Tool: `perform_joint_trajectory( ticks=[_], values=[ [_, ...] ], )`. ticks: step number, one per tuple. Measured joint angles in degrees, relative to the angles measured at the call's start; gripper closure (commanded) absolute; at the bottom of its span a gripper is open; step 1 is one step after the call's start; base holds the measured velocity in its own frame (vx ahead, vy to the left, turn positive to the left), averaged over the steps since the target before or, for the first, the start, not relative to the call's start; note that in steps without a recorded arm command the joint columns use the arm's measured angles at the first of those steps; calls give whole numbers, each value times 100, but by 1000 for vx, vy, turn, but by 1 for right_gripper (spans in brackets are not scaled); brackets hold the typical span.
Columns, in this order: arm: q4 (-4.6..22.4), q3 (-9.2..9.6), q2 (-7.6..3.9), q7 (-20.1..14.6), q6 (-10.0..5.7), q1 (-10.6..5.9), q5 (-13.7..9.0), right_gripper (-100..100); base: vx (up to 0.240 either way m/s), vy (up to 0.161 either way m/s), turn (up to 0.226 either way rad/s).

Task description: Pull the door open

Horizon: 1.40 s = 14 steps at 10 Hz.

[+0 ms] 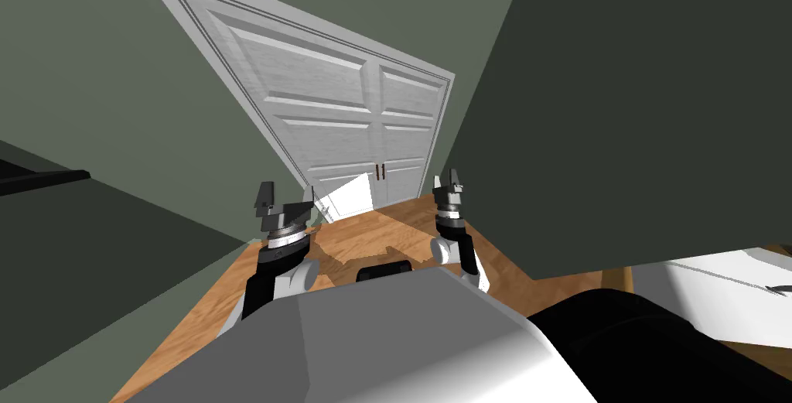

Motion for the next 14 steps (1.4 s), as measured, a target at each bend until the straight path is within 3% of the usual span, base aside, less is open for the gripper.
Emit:
perform_joint_trajectory(
  ticks=[7, 14],
  values=[
    [800, 159, -211, -670, -348, -87, -562, -100, 87, -6, 113],
    [1780, 327, -437, -1472, -728, -253, -1235, -100, 87, -15, 138]
  ],
)
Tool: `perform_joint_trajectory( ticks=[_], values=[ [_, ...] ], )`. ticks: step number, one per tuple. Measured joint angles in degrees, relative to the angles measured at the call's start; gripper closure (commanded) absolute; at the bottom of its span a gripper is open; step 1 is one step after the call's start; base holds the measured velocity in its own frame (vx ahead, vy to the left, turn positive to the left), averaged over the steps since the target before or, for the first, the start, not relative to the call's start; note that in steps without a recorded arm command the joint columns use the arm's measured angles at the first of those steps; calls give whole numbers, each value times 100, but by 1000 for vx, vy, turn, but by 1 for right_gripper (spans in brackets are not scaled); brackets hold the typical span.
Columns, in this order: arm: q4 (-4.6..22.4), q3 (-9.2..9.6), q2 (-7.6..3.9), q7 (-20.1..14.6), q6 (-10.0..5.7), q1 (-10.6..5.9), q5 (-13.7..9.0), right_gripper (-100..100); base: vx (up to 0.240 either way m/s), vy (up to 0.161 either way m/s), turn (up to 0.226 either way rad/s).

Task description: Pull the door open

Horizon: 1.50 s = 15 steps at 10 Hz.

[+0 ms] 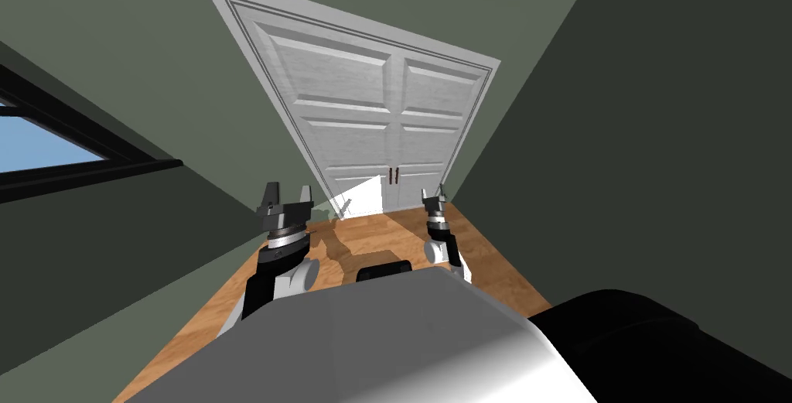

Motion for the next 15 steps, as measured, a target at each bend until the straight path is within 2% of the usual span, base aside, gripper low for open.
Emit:
perform_joint_trajectory(
  ticks=[3, 7, 10, 11, 14, 15],
  values=[
    [349, 59, -81, -328, -102, -72, -284, -100, 74, -19, 105],
    [935, 161, -222, -828, -346, -157, -711, -100, 82, -18, 144],
    [1315, 254, -284, -1116, -516, -202, -948, -100, 67, -34, 154],
    [1474, 282, -363, -1290, -617, -195, -1076, -100, 66, -17, 51],
    [1929, 339, -431, -1604, -773, -321, -1335, -100, 75, -20, 163],
    [2022, 372, -468, -1739, -814, -295, -1463, -100, 73, -35, 45]
  ],
)
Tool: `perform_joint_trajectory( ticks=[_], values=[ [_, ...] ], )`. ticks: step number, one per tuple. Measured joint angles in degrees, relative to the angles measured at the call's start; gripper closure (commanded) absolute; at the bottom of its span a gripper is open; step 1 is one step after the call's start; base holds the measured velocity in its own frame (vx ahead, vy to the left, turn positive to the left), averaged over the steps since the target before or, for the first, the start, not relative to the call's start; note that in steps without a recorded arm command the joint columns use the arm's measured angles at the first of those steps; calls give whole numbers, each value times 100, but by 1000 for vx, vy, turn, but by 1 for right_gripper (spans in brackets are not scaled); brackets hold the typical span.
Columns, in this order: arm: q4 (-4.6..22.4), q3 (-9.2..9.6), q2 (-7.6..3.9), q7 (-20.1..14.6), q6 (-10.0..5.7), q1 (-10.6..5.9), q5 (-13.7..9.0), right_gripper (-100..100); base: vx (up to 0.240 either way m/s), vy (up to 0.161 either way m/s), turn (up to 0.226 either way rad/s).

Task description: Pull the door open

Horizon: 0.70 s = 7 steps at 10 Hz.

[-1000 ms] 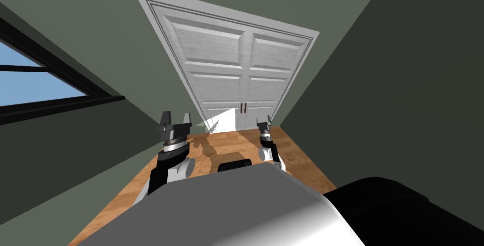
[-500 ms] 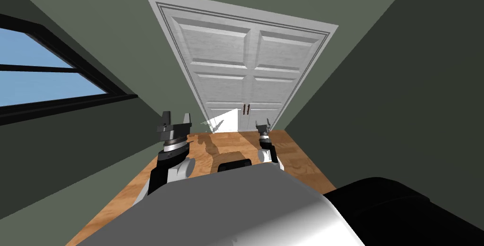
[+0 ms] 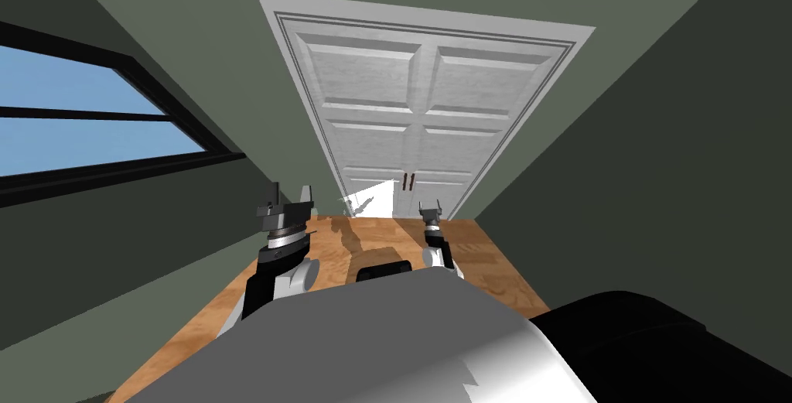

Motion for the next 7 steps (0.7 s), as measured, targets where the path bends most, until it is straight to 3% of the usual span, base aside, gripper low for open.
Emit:
perform_joint_trajectory(
  ticks=[2, 7],
  values=[
    [264, 13, -44, -177, -63, -112, -155, -100, 59, -28, 132],
    [1115, 198, -221, -910, -453, -206, -757, -100, 93, -38, 188]
  ],
)
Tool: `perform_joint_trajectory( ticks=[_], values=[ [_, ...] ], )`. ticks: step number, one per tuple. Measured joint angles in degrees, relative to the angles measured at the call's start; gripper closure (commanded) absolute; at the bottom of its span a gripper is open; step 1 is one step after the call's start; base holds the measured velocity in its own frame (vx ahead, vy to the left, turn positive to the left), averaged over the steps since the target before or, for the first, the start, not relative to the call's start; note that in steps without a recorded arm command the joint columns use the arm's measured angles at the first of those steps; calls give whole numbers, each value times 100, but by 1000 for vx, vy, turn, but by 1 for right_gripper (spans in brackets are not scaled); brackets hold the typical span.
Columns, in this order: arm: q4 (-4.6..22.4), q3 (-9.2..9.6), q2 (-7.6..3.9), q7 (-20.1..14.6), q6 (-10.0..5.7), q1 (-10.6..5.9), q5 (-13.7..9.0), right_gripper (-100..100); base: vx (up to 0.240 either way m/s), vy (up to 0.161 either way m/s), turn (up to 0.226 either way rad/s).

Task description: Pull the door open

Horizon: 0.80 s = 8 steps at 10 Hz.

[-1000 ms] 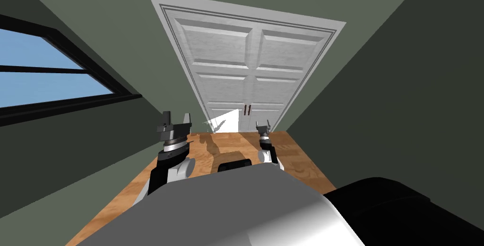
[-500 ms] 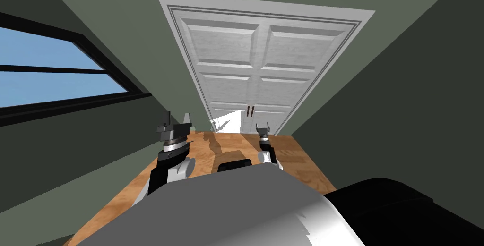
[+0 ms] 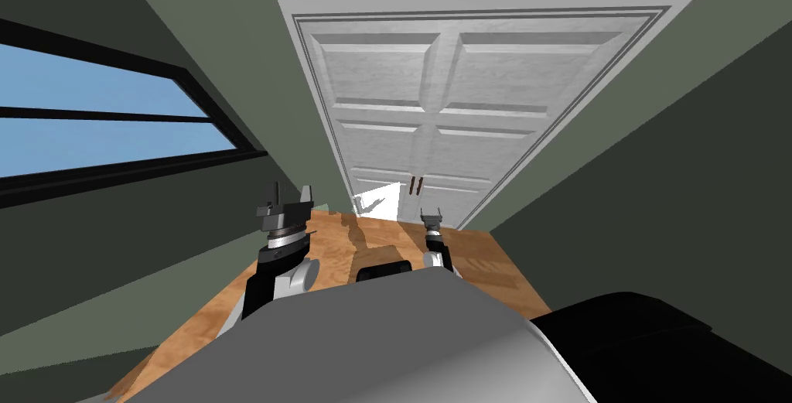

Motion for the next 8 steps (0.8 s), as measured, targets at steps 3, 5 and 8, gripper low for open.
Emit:
perform_joint_trajectory(
  ticks=[3, 5, 8],
  values=[
    [384, 68, -101, -359, -142, -57, -313, -100, 64, -40, 105],
    [666, 104, -152, -562, -238, -134, -505, -100, 72, -42, 167],
    [1120, 183, -253, -956, -426, -224, -848, -100, 75, -43, 126]
  ],
)
